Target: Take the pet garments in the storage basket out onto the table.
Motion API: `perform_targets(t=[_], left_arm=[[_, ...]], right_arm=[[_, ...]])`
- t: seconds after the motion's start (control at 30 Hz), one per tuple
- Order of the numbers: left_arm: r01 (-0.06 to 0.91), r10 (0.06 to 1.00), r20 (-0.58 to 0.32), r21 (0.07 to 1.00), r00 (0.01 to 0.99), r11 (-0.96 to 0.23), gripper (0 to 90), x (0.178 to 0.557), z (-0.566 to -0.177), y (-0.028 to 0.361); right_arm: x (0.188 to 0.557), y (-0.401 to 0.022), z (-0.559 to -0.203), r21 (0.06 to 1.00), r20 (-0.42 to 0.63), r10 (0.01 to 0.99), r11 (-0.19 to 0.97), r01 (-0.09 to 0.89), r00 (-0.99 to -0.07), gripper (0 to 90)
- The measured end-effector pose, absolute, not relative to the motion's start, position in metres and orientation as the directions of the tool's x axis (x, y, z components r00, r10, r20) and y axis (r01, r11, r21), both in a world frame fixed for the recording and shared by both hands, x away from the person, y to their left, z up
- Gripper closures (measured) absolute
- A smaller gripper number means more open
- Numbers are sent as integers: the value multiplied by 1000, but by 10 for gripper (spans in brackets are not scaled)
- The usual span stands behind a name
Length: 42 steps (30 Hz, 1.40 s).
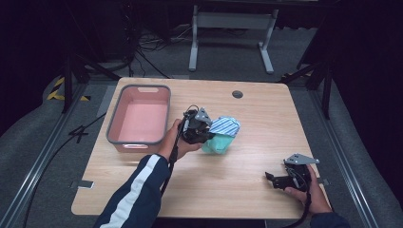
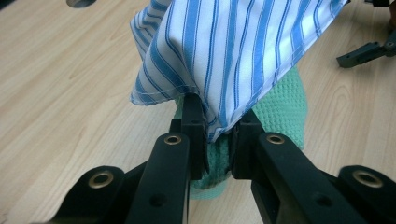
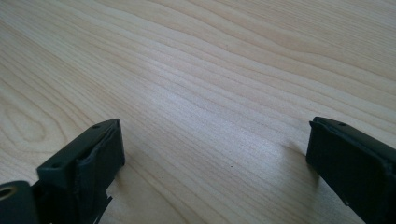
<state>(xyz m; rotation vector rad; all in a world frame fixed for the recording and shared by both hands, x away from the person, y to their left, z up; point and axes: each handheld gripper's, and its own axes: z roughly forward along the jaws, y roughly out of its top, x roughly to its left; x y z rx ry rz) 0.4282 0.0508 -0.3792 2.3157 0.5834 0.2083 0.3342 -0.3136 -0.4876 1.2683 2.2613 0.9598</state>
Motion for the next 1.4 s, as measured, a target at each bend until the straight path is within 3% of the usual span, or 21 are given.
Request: perform_targets(t=[0.63,0.9,1.27,1.4], left_arm=[[382,483,-27,652,875,-655,757,430,-426,42],[357,478,-6,671,879,-650,590,423,-417,44],[330,516,38,729,856,-600,285,411,-386,51],[313,523,74,727,849,-611,231,406,-378,56]], right_arm=[[334,-314,-488,717,6,852,361,596,-524,45],[334,-314,-488,717,6,852,362,596,-524,45],[334,-314,-488,717,6,850,363,595,-527,45],[334,-314,-488,717,6,850,364,595,-527,45]])
